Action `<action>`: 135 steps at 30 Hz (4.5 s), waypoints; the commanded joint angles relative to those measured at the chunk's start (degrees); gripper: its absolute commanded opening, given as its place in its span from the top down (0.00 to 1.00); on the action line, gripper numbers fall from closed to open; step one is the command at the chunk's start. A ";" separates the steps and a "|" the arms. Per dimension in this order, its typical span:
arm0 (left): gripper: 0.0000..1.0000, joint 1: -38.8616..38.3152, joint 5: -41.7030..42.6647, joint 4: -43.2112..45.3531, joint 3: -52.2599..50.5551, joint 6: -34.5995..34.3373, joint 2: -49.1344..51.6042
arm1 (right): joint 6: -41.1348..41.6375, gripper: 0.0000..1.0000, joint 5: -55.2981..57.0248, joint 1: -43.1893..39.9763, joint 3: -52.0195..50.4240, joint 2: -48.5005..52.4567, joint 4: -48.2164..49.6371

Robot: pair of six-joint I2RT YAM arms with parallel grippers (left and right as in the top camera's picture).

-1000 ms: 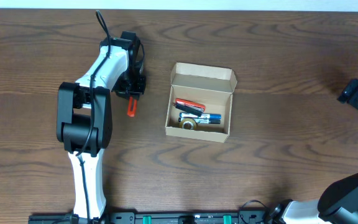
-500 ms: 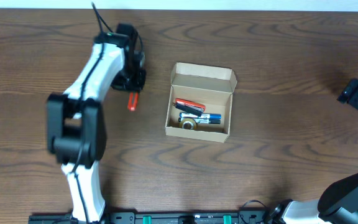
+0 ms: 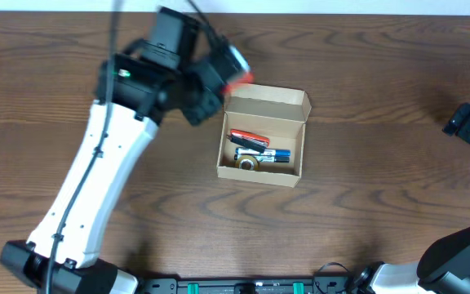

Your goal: Pack container

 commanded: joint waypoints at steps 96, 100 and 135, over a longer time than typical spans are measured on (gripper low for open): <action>0.08 9.03 -21.75 -1.22 3.19 -31.41 -2.38 | -33.07 0.01 -62.25 0.66 0.35 -2.62 0.17; 0.14 21.07 -8.76 -3.32 3.08 -41.57 -2.78 | -33.79 0.32 -71.38 1.66 0.35 -2.60 -0.81; 0.63 50.66 64.78 28.57 -34.53 -30.36 1.38 | -36.41 0.99 -74.01 2.12 -22.53 1.62 8.96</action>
